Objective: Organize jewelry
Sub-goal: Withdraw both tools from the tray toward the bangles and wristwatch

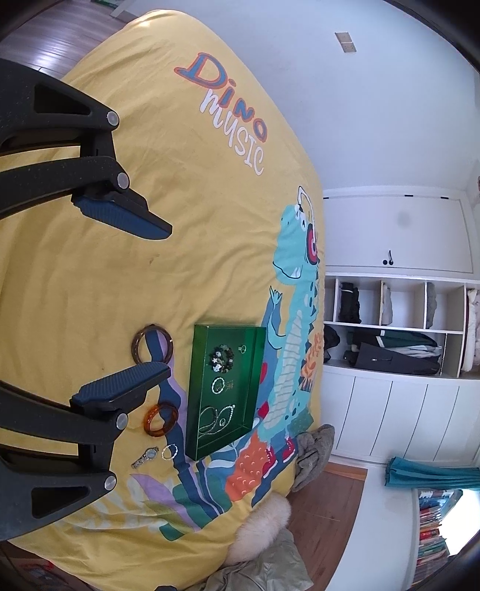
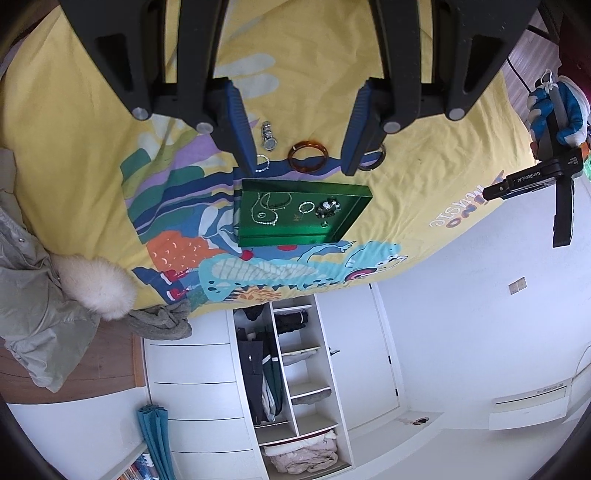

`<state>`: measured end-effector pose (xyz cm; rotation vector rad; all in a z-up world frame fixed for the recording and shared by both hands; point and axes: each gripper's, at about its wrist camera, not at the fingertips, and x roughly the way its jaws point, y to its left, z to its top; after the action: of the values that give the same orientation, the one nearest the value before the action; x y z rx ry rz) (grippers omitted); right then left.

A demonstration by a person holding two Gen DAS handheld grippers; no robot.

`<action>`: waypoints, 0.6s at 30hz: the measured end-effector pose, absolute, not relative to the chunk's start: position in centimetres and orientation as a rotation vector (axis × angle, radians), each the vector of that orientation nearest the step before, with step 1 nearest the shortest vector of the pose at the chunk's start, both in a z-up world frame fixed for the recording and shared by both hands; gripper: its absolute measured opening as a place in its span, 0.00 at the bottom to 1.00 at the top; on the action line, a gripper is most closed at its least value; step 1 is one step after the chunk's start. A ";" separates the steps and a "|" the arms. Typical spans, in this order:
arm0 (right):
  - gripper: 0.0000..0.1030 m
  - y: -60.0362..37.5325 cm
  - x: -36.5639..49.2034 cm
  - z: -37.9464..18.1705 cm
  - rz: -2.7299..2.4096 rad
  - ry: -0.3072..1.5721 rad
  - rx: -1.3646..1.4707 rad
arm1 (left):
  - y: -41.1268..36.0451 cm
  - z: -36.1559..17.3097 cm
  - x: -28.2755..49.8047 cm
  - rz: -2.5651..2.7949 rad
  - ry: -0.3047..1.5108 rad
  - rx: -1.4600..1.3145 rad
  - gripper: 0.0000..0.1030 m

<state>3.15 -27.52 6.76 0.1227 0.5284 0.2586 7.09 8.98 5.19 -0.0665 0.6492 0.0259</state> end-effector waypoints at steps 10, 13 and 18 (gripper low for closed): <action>0.44 -28.8 5.3 3.8 0.249 0.579 0.150 | 8.7 2.4 9.3 0.025 0.704 -0.068 0.66; 0.44 -28.8 6.1 3.0 0.257 0.594 0.151 | 8.9 1.4 10.2 0.030 0.725 -0.070 0.66; 0.44 -28.5 8.0 1.3 0.266 0.629 0.146 | 9.0 -0.7 12.0 0.037 0.765 -0.065 0.66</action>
<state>8.01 -28.48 1.34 0.1462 0.6285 0.2658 11.97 8.96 -0.74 -0.0654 0.7652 0.0369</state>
